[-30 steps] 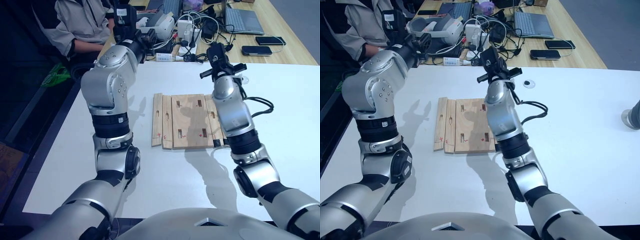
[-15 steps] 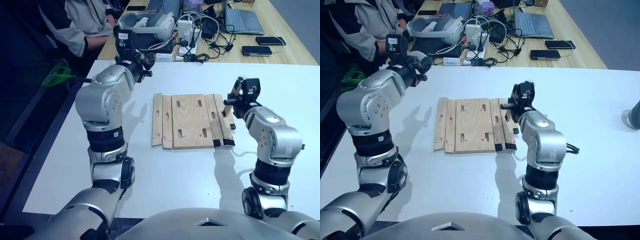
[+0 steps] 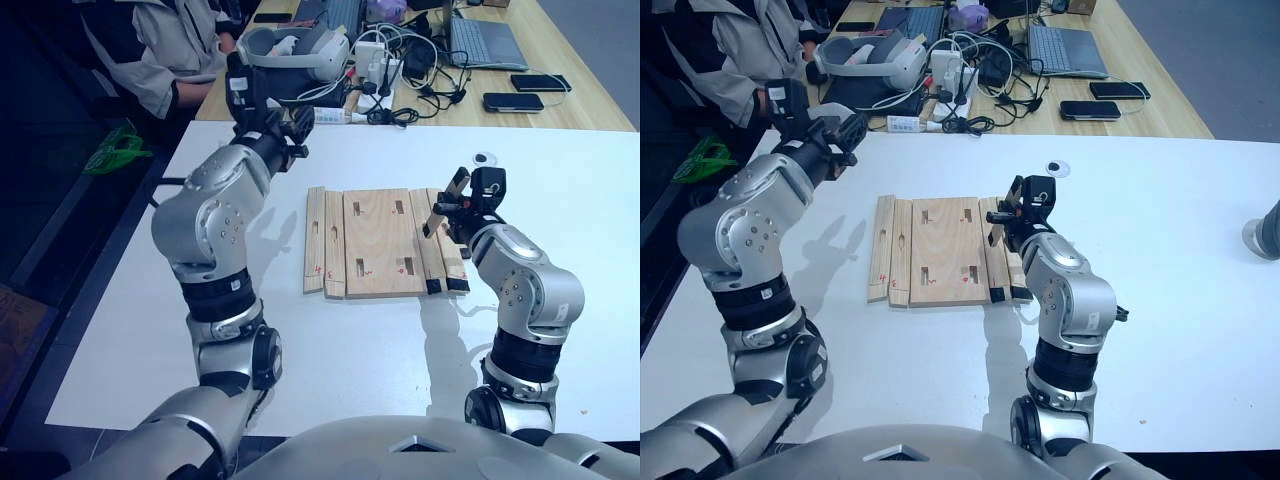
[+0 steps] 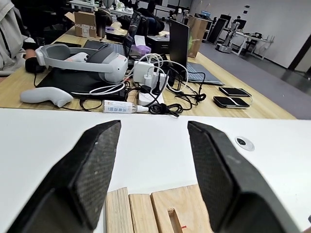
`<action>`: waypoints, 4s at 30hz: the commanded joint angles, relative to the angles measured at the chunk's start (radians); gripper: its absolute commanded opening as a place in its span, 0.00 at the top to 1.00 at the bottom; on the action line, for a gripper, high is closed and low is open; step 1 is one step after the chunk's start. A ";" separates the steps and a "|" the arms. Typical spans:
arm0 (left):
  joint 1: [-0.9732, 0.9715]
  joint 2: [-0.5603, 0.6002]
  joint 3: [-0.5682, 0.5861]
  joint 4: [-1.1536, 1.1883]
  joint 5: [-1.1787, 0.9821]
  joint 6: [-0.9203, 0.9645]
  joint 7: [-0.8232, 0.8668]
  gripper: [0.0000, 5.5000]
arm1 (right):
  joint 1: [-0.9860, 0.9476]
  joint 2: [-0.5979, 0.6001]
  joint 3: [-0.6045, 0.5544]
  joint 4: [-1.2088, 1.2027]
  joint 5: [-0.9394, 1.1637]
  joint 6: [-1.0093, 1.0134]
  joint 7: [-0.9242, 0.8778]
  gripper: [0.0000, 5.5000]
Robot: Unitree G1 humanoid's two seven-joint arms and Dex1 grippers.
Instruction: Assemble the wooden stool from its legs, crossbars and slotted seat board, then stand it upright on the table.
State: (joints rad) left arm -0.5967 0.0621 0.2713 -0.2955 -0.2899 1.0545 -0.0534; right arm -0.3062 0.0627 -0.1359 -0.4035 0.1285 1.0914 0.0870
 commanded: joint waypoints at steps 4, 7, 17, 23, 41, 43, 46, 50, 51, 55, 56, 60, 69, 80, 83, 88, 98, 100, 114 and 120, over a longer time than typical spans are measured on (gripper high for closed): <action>0.097 -0.075 -0.008 -0.066 -0.009 -0.034 0.067 0.54 | 0.022 -0.029 0.008 0.084 0.003 -0.086 -0.010 0.93; 0.136 -0.107 -0.008 -0.099 -0.020 -0.033 0.086 0.54 | 0.019 -0.036 0.007 0.124 0.007 -0.136 -0.012 0.93; 0.151 -0.089 -0.052 -0.110 -0.020 -0.044 0.087 0.54 | -0.062 -0.029 0.001 0.273 0.039 -0.275 -0.011 0.93; 0.095 -0.098 -0.038 -0.080 -0.030 -0.071 0.107 0.54 | -0.057 -0.038 0.022 0.279 0.051 -0.235 -0.018 0.93; 0.000 -0.136 -0.082 0.041 -0.035 -0.210 0.120 0.54 | -0.094 -0.107 0.069 0.316 0.023 -0.127 -0.045 0.93; -0.002 -0.134 -0.082 0.048 -0.035 -0.219 0.121 0.54 | -0.097 -0.115 0.073 0.301 0.022 -0.101 -0.045 0.93; -0.005 -0.131 -0.084 0.053 -0.036 -0.230 0.121 0.54 | -0.106 -0.118 0.077 0.263 0.023 -0.052 -0.056 0.93; -0.007 -0.125 -0.080 0.057 -0.036 -0.237 0.121 0.54 | -0.120 -0.098 0.081 0.216 0.021 0.015 -0.086 0.93; -0.010 -0.123 -0.079 0.060 -0.036 -0.239 0.121 0.54 | -0.120 -0.093 0.082 0.208 0.022 0.028 -0.091 0.93; -0.017 -0.122 -0.075 0.068 -0.037 -0.251 0.127 0.54 | -0.105 -0.104 0.083 0.215 0.017 0.047 -0.089 0.93; -0.018 -0.121 -0.075 0.070 -0.036 -0.255 0.128 0.54 | -0.099 -0.111 0.084 0.223 0.015 0.044 -0.085 0.93; -0.024 -0.118 -0.065 0.079 -0.035 -0.276 0.137 0.54 | -0.096 -0.137 0.071 0.294 0.027 -0.053 -0.039 0.93; -0.074 -0.083 -0.056 0.149 -0.033 -0.319 0.129 0.54 | -0.188 -0.244 0.082 0.719 -0.036 -0.571 0.073 0.93; -0.089 -0.062 -0.066 0.173 -0.035 -0.341 0.126 0.54 | -0.231 -0.170 0.080 0.854 0.002 -0.616 0.085 0.93; -0.092 -0.055 -0.066 0.178 -0.036 -0.342 0.123 0.54 | -0.215 -0.127 0.094 0.800 0.008 -0.577 0.066 0.93; -0.088 -0.055 -0.068 0.180 -0.034 -0.345 0.128 0.54 | -0.245 -0.106 0.104 0.872 -0.029 -0.667 0.031 0.93; -0.086 -0.055 -0.076 0.169 -0.041 -0.332 0.123 0.54 | -0.243 -0.086 0.109 0.999 -0.050 -0.773 0.012 0.93; -0.084 -0.054 -0.077 0.167 -0.041 -0.329 0.123 0.54 | -0.247 -0.086 0.109 1.002 -0.050 -0.775 0.011 0.93; -0.072 -0.056 -0.096 0.157 -0.039 -0.322 0.117 0.54 | -0.295 -0.094 0.144 0.903 -0.103 -0.774 -0.022 0.77; -0.067 -0.061 -0.089 0.145 -0.045 -0.321 0.120 0.54 | -0.367 -0.097 0.151 0.764 -0.119 -0.745 -0.028 0.67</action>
State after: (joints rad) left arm -0.6686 -0.0003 0.1801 -0.1367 -0.3261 0.7189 0.0631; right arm -0.6111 -0.0291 0.0165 0.4217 0.0122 0.3187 0.0658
